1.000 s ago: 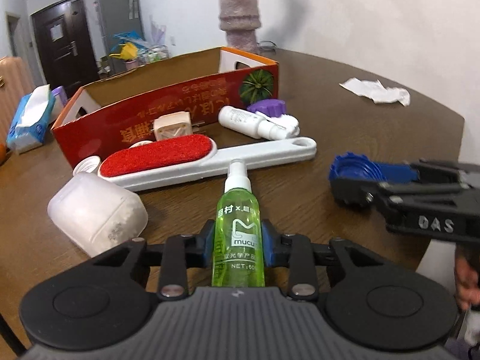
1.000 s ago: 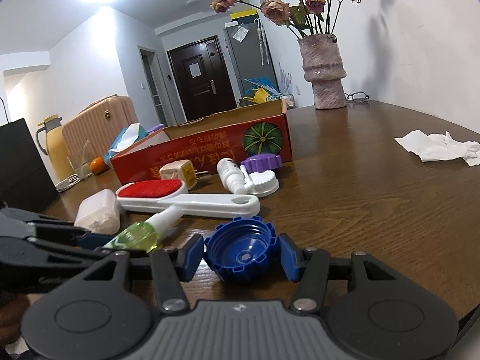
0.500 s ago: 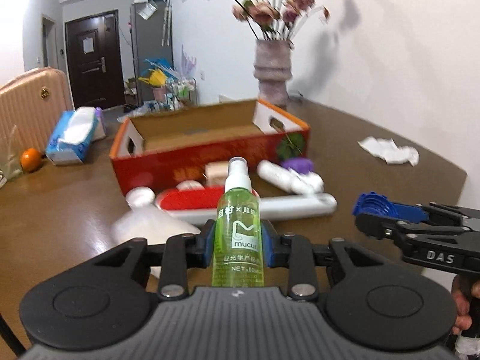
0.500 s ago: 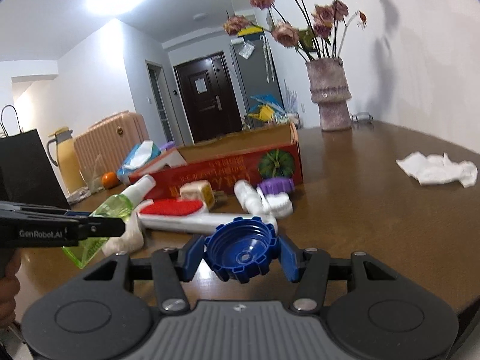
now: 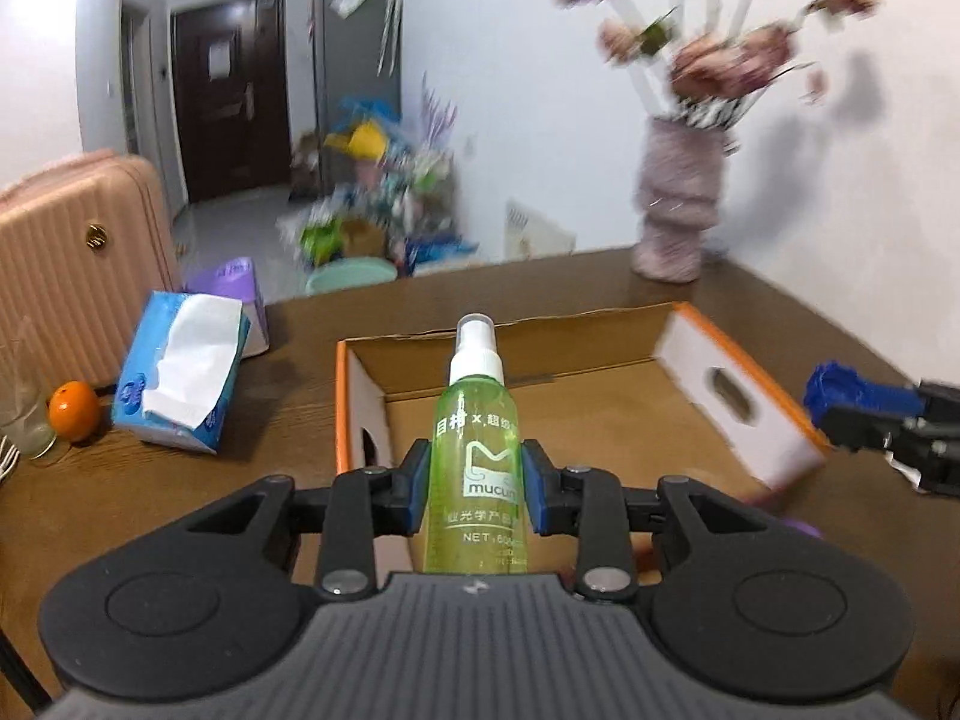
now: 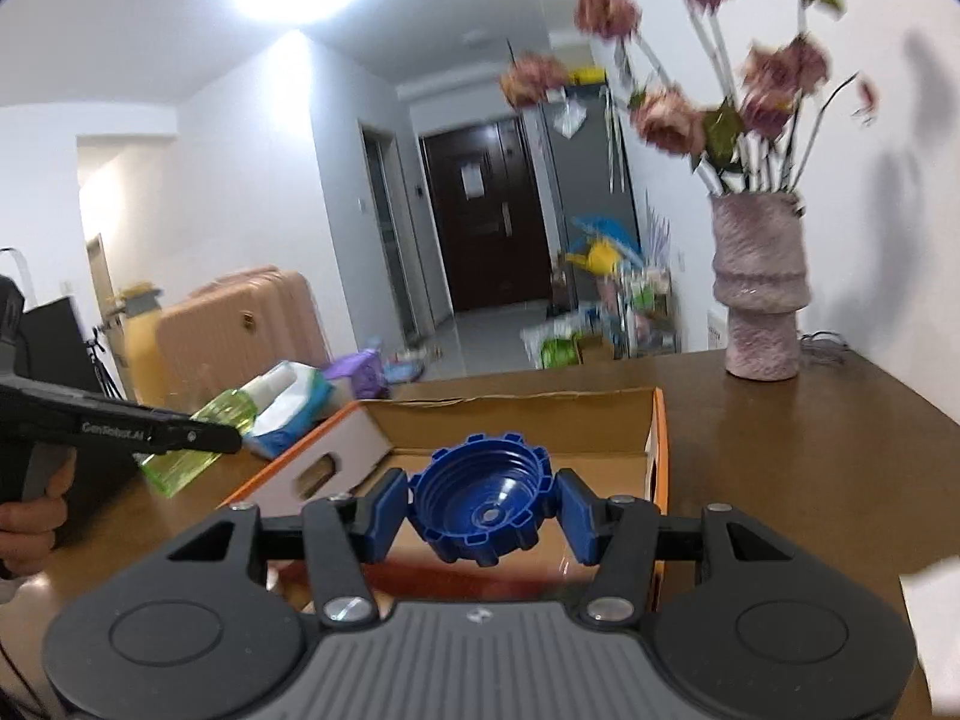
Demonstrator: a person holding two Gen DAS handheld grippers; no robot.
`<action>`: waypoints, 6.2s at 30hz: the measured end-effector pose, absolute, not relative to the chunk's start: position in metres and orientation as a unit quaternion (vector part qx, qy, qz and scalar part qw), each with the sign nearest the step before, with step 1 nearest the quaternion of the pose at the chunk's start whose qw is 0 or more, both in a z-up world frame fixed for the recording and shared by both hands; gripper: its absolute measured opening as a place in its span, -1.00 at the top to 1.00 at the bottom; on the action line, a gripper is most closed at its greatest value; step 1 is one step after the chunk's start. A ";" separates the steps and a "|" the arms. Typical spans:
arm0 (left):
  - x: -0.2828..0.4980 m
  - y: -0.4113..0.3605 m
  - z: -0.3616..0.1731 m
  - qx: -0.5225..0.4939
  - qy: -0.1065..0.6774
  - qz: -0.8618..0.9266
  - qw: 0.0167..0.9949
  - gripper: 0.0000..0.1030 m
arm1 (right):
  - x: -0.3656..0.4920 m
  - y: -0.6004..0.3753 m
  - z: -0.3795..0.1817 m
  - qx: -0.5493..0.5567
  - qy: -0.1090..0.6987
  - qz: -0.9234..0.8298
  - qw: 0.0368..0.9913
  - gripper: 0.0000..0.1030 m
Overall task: Organize rigid objects
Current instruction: 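Carry the spray bottle and blue cap into the cardboard box and release both, then withdraw both tools from the box back over the table, then grasp the white plastic container with the right gripper, then lift the white container into the cardboard box and open the right gripper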
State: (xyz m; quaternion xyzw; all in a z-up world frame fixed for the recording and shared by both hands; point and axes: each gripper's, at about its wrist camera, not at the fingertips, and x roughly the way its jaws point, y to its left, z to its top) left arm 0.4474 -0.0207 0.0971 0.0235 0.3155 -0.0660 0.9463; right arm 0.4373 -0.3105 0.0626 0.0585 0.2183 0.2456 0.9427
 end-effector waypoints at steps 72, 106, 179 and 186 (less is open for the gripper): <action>0.116 -0.003 0.043 -0.002 0.138 -0.010 0.990 -1.00 | 0.152 -0.267 0.022 0.005 0.078 0.148 0.986 -1.00; 0.160 -0.011 0.009 -0.035 0.212 -0.010 0.977 -1.00 | 0.156 -0.265 -0.013 0.018 0.133 0.161 0.978 -0.94; 0.493 -0.016 0.085 -0.258 0.323 -0.190 0.891 0.37 | 0.476 -0.272 0.087 0.225 0.202 0.241 0.922 0.54; 0.582 0.000 0.039 -0.262 0.379 -0.149 0.875 0.39 | 0.592 -0.261 0.044 0.256 0.299 0.239 0.888 0.55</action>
